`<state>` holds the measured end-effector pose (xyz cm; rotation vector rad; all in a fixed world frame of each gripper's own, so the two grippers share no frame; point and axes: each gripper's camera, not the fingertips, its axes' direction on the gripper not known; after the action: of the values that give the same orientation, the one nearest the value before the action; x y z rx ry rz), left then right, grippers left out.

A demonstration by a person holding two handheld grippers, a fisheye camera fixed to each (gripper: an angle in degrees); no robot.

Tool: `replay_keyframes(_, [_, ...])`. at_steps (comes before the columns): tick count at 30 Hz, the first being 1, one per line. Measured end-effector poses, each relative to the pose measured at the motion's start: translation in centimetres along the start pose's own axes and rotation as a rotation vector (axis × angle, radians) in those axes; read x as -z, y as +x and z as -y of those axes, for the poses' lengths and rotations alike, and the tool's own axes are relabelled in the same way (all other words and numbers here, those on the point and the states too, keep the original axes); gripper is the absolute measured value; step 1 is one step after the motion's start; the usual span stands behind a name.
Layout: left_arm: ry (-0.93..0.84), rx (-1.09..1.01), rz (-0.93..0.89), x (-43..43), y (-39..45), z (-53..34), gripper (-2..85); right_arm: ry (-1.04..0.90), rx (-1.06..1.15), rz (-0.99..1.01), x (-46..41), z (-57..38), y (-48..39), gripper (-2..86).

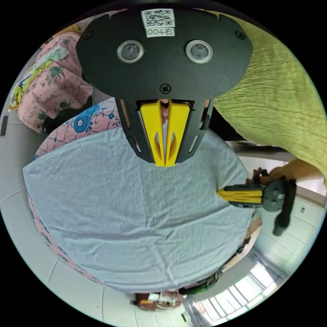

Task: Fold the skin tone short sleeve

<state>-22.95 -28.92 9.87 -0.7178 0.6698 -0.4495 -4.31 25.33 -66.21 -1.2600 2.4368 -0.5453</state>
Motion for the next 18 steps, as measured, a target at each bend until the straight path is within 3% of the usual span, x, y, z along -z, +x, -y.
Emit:
replay_keyframes(7, [0.190,0.028,0.018,1.1,2.9,4.6,1.1,0.370,0.000,0.096,8.5,-11.2,9.5,-0.5])
replay_keyframes(11, [0.304,0.096,-0.081,2.8,7.7,9.5,2.0,0.501,-0.028,0.052,12.6,-19.4,16.1,0.8])
replay_keyframes(18, [0.455,-0.029,-0.323,3.2,24.9,22.7,7.5,0.693,-0.171,-0.137,20.3,-39.7,30.9,10.5])
